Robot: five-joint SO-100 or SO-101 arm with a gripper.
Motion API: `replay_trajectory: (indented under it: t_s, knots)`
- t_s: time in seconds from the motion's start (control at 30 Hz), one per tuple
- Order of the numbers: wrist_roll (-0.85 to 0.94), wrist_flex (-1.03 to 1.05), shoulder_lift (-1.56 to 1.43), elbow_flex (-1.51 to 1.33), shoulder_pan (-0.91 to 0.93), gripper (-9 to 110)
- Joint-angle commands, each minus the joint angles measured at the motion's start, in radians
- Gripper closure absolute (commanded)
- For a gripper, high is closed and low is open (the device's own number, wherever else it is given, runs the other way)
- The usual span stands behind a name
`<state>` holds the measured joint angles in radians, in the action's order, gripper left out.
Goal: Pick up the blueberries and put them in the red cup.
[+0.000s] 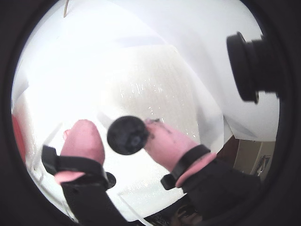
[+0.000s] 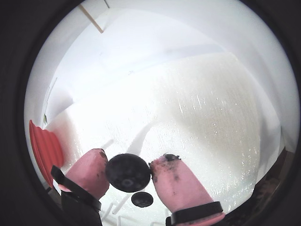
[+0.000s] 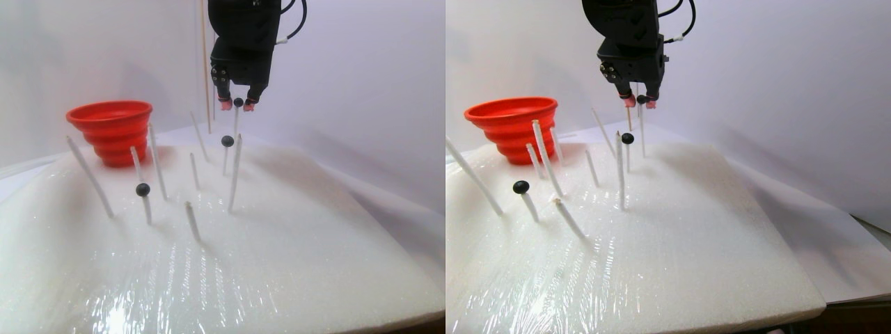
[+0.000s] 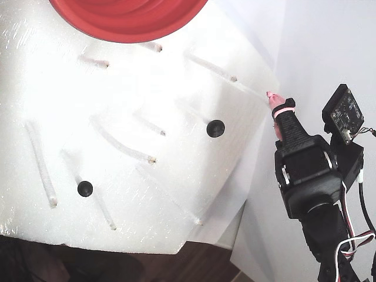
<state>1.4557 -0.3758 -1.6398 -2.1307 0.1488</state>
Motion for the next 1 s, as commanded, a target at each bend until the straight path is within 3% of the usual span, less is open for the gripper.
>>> replay_trajectory:
  t_s: [0.0,0.97]
  knots:
    - [0.011,-0.023,-0.026,0.044,0.0,86]
    - [0.037,0.0,-0.178,-0.008,-0.034,90]
